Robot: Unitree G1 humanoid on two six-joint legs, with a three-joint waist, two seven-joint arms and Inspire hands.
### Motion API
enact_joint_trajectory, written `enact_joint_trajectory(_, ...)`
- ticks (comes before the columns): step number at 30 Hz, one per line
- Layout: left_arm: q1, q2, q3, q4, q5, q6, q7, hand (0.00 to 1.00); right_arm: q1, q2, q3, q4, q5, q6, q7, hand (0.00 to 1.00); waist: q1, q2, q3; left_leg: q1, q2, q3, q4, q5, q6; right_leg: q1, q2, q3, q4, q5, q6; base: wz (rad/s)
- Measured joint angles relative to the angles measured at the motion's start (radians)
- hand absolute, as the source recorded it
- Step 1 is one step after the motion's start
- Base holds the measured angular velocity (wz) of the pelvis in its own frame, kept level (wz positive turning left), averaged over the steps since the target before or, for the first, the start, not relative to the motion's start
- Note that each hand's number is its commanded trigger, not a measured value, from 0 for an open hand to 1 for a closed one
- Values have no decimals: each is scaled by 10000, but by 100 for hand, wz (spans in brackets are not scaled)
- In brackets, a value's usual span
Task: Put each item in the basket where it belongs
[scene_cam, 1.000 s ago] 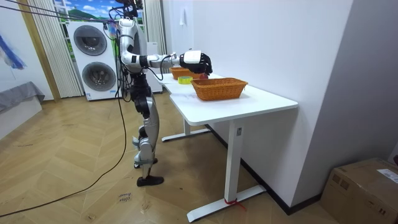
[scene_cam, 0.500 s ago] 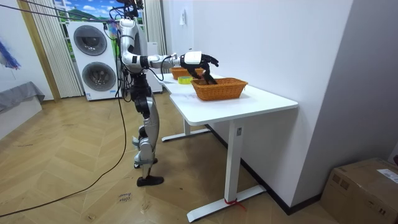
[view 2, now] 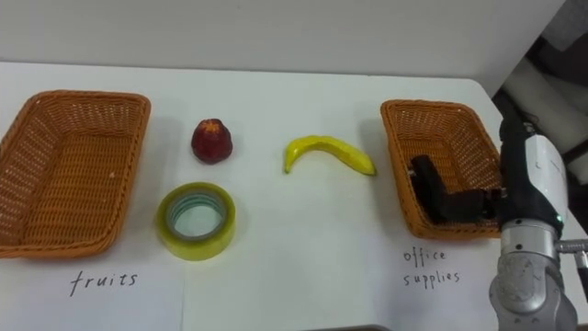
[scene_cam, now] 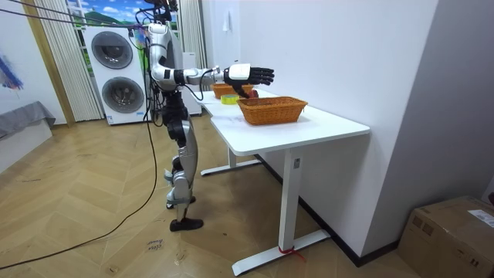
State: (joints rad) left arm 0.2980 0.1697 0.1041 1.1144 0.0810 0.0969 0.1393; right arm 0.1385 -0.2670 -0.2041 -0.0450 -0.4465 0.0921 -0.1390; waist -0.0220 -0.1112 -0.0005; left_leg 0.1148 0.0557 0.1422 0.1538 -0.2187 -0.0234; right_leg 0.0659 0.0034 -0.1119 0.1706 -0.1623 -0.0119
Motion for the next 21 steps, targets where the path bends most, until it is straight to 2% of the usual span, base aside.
enact_joint_trajectory(4,-1,-9,35,7,1,-1,0,0,0,-8,-32,-97,0,0,-4,0,0,-44,-27,-4,-2,-4,-9,0,0,-7,-1,-1,-9,-1,2,0)
enact_joint_trajectory(10,-11,-50,215,4,-18,0,35,0,-31,-121,-185,-923,57,4,-9,0,39,0,-8,-2,-1,-6,-12,0,0,-11,2,21,-8,-1,2,0)
enact_joint_trajectory(16,-103,-103,106,35,-96,-33,266,0,-513,-121,-161,-2047,736,23,-28,0,7,-4,-18,17,-4,-22,6,1,1,23,-3,-1,7,-1,2,0)
enact_joint_trajectory(21,-111,-99,96,18,-58,-23,271,0,-1160,-116,-120,-2221,1511,21,9,0,33,-34,-16,7,0,-22,62,1,1,33,-6,6,29,-1,1,0)
